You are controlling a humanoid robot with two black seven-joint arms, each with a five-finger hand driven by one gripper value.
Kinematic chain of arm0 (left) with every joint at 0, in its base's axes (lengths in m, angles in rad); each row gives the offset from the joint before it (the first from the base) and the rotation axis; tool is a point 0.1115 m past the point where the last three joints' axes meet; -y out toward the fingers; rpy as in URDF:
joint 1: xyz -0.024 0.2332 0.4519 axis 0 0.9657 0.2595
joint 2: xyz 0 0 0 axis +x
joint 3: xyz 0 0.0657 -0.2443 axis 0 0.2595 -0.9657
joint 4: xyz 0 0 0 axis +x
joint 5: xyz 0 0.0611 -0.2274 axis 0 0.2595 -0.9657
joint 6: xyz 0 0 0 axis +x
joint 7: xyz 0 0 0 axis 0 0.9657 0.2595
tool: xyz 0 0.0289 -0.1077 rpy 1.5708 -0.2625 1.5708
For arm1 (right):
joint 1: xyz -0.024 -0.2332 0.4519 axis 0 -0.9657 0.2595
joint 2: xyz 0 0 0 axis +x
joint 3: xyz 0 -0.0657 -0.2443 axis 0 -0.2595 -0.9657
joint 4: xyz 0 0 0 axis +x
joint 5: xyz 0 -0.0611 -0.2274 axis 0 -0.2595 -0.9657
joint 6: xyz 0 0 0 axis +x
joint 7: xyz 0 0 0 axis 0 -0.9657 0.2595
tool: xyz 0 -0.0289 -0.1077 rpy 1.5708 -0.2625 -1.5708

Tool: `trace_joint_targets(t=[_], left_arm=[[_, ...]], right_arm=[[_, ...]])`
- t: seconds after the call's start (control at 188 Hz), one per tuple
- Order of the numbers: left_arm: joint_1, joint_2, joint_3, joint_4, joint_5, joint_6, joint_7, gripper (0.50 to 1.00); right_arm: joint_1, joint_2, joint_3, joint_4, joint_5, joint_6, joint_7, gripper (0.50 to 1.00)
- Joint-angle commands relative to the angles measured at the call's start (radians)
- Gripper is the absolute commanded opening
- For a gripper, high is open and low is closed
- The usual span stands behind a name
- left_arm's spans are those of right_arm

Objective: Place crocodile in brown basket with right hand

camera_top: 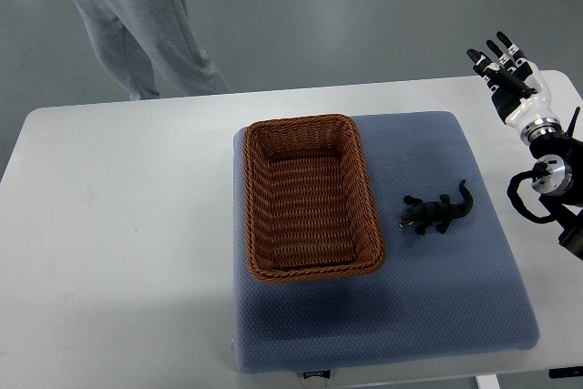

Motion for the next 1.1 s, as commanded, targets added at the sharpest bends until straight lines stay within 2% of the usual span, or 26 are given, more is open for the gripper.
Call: trace_joint_targets(t=[0.0, 1.096], left_arm=[[0.0, 0.0, -0.001, 0.001, 0.0, 0.0, 0.0, 1.0], [-0.005, 0.0, -0.004, 0.0, 0.0, 0.0, 0.0, 1.0]], right_arm=[[0.0, 0.0, 0.0, 0.0, 0.0, 0.002, 0.001, 0.928], [0.02, -0.023, 0.012, 0.003, -0.009, 0.0, -0.007, 0.928]])
